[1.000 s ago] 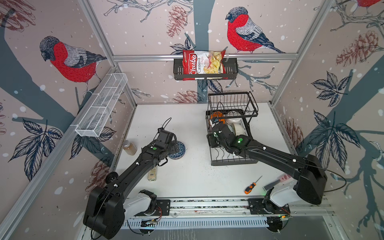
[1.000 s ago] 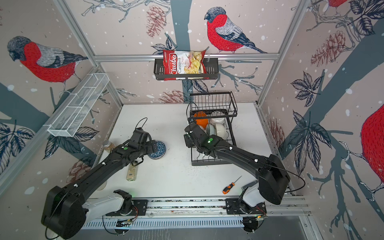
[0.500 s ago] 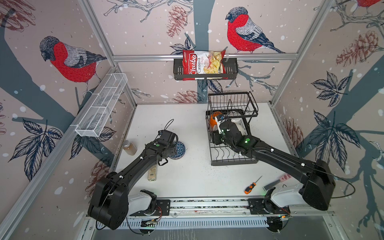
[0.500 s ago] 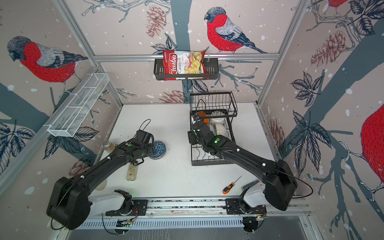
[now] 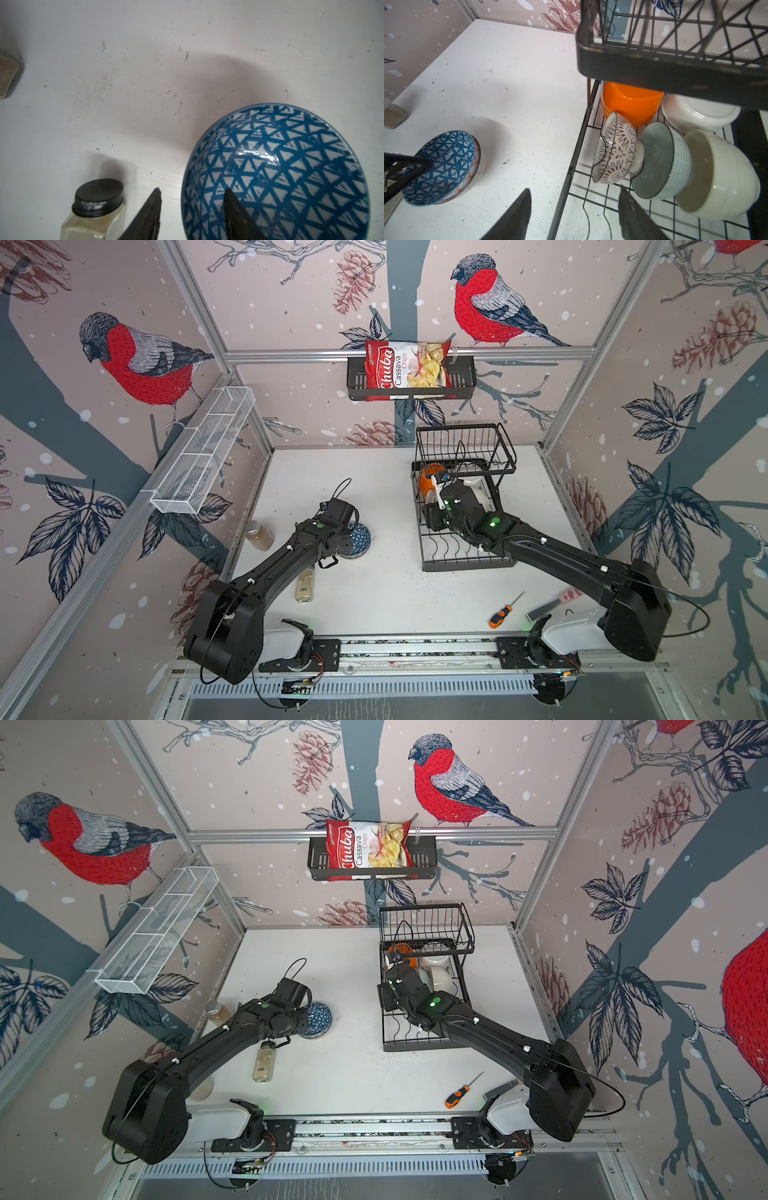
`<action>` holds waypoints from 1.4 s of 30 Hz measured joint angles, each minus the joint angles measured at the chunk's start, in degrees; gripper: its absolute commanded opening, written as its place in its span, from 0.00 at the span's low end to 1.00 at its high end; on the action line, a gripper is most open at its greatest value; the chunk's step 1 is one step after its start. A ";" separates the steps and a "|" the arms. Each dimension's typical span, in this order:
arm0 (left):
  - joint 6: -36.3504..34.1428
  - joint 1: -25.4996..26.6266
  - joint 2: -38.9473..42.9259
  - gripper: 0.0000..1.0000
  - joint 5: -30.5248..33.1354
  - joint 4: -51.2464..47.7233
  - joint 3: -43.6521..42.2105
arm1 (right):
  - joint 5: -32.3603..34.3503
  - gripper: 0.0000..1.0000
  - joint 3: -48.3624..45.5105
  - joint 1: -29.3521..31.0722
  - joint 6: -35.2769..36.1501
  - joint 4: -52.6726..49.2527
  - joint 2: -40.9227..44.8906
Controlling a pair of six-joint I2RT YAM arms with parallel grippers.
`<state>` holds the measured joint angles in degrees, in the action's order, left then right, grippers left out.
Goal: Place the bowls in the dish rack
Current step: 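Lower the left gripper onto the blue-patterned bowl rim and grasp it, then lift the blue-patterned bowl with the left gripper while the right gripper approaches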
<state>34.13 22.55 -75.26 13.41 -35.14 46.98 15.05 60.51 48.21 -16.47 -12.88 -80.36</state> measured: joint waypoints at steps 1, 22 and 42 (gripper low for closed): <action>-0.09 0.00 -0.09 0.35 -0.15 0.02 0.09 | -0.04 0.66 -0.11 -0.11 0.00 0.26 -0.02; -1.57 0.00 -0.31 0.04 -2.38 1.95 1.05 | -0.44 0.66 -0.26 -0.63 0.04 0.81 -0.57; -3.06 0.00 3.30 0.00 -5.46 1.49 1.29 | -1.51 0.66 -0.52 -0.74 0.02 0.92 -1.11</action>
<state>31.07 22.55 -71.96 7.94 -33.65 48.27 13.54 59.99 47.46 -16.45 -11.97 -81.47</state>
